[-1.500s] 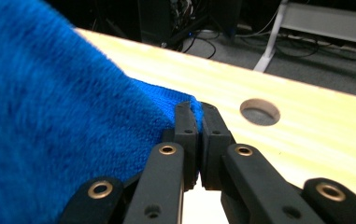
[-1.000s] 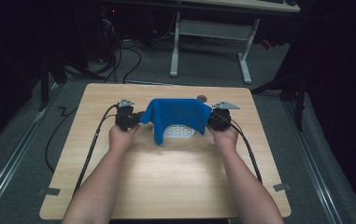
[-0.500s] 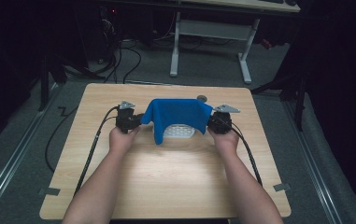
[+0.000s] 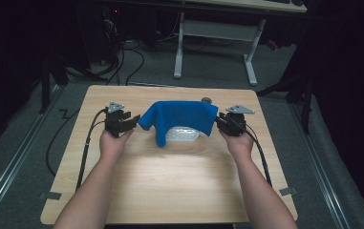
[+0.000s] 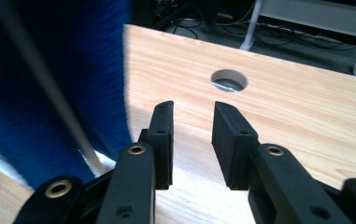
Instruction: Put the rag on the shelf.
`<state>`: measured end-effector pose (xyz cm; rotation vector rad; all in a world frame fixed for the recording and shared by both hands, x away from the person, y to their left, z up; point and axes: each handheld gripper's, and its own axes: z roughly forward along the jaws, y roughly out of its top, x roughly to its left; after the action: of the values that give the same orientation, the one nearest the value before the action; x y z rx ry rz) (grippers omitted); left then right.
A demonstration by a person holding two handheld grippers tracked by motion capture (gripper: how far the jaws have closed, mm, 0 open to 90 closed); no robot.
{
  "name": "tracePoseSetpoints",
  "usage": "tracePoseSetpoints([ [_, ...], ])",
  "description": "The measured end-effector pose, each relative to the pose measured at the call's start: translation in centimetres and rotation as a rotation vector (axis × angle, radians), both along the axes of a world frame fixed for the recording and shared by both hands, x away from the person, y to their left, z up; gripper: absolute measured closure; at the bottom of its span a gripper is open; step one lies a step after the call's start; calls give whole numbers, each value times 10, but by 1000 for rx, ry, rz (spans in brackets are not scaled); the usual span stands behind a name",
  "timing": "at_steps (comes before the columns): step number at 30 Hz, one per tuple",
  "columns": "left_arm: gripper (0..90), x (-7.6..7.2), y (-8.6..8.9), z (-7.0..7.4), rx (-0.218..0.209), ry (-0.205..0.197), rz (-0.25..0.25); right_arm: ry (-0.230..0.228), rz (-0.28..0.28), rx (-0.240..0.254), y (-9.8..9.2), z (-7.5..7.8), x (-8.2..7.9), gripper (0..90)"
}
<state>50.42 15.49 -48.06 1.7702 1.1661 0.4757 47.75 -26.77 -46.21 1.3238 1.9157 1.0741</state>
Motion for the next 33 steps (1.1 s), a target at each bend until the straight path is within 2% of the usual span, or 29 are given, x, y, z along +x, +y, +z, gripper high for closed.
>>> tracePoseSetpoints([
  [6, 467, -13, 9, 1, 14, -9, 18, -16, -22, -4, -11, 9, -6, 635],
  [9, 457, -20, 13, 0, 28, -16, 21, -42, -32, 3, -15, 11, -11, 622],
  [13, 452, -29, 17, -1, 27, -20, 19, -29, -37, 3, -19, 10, -16, 581],
  [18, 446, -41, 19, -2, 35, -29, 3, -26, -25, -10, -21, 12, -23, 544],
  [21, 443, -50, 21, -3, 28, -23, -4, -62, -15, -13, -20, 13, -30, 543],
  [25, 440, -61, 22, -5, 15, -21, -19, -50, 1, -20, -21, 12, -37, 519],
  [28, 441, -72, 23, -7, 25, -26, -33, -42, 13, -12, -21, 13, -43, 500],
  [33, 441, -90, 25, -15, 32, -9, -52, -95, 27, -33, -19, 10, -59, 493],
])
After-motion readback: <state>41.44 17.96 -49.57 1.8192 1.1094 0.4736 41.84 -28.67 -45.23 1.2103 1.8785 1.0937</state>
